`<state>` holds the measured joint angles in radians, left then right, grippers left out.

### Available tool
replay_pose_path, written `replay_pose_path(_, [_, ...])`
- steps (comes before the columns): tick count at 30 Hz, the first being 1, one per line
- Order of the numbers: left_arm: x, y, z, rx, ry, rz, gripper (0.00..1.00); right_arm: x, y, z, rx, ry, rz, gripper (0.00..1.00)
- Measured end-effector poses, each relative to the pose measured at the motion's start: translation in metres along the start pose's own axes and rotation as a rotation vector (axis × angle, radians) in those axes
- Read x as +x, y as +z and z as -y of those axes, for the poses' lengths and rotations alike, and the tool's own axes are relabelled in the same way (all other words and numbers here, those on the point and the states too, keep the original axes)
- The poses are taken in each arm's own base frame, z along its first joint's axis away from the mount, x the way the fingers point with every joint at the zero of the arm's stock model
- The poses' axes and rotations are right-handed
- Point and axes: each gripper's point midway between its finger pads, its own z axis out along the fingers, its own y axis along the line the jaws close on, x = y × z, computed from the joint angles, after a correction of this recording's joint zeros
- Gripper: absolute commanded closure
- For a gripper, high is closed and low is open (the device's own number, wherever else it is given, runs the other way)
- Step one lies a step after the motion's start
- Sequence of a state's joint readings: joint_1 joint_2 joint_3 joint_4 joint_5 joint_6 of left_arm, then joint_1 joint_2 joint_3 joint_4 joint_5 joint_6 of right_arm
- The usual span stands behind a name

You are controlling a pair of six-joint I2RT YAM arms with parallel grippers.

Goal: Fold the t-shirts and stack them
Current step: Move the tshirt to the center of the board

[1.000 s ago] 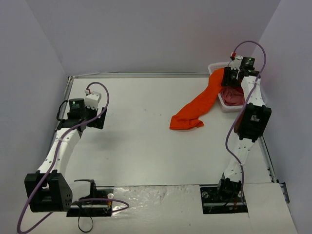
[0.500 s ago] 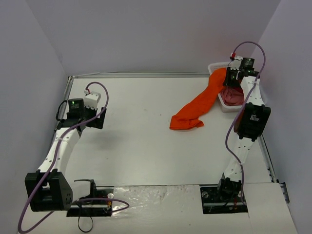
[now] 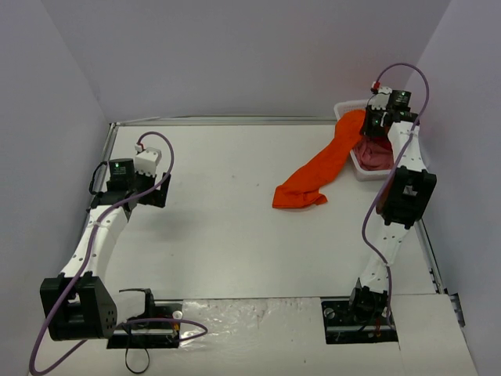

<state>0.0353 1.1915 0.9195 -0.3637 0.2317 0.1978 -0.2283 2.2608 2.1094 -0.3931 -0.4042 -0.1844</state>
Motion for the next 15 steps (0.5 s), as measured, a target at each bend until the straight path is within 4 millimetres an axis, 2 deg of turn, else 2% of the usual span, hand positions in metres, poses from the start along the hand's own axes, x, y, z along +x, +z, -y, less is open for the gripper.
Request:
replay_pose_path(4, [0.000, 0.000, 0.000, 0.002, 0.000, 0.001, 0.06, -0.021, -0.023, -0.006, 0.006, -0.021, 0.050, 1.00])
replay_pose_path(8, [0.000, 0.000, 0.001, 0.004, 0.000, 0.001, 0.06, -0.049, -0.058, -0.024, 0.003, -0.061, 0.122, 1.00])
replay_pose_path(11, [0.000, 0.000, 0.001, 0.003, 0.000, 0.001, 0.06, -0.066, -0.084, -0.051, -0.008, -0.115, 0.168, 1.00])
replay_pose_path(15, [0.000, 0.000, 0.001, 0.003, 0.000, 0.000, 0.06, -0.079, -0.110, -0.105, -0.052, -0.215, 0.210, 1.00])
